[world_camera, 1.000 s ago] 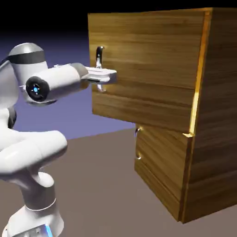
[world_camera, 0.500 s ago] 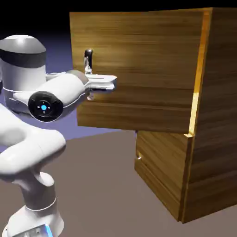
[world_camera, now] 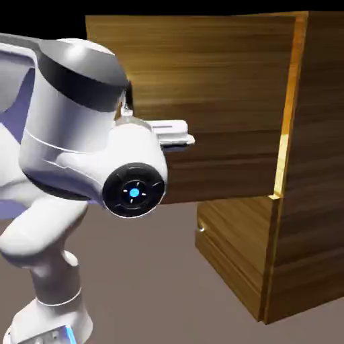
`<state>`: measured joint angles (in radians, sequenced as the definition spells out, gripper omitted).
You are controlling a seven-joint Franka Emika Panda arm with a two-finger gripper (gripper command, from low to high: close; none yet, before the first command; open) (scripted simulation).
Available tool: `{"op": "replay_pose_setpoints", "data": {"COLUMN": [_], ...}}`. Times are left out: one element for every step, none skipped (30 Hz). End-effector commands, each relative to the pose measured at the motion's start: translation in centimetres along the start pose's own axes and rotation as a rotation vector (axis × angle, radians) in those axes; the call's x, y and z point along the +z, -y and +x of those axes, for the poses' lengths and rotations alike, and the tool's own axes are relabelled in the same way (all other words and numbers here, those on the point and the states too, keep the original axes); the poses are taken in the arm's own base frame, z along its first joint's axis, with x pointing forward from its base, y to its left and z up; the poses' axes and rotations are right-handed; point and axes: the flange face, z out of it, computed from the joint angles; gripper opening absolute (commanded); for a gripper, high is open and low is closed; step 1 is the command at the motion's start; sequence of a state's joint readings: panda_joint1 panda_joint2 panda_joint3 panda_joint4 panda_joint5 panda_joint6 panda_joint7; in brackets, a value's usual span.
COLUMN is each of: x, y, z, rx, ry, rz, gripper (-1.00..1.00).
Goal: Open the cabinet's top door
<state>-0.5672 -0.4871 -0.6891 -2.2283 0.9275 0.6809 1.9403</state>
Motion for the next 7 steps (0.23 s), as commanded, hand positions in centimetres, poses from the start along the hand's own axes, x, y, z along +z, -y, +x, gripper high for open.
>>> {"op": "replay_pose_setpoints", "data": {"x": [-0.7, -1.4, -2.1, -2.7, -3.3, -3.9, -4.1], "y": [0.2, 0.5, 0.7, 1.0, 1.2, 1.4, 1.5], "z": [-0.2, -0.5, -0.7, -0.9, -1.2, -1.4, -1.5], "rx": [0.000, 0.000, 0.000, 0.000, 0.000, 0.000, 0.000], "ry": [-0.016, -0.031, -0.046, -0.061, -0.074, -0.088, -0.092], "rz": [-0.016, -0.032, -0.047, -0.061, -0.075, -0.088, -0.093], "gripper": [-1.00, -1.00, -1.00, -1.00, -1.00, -1.00, -1.00]}}
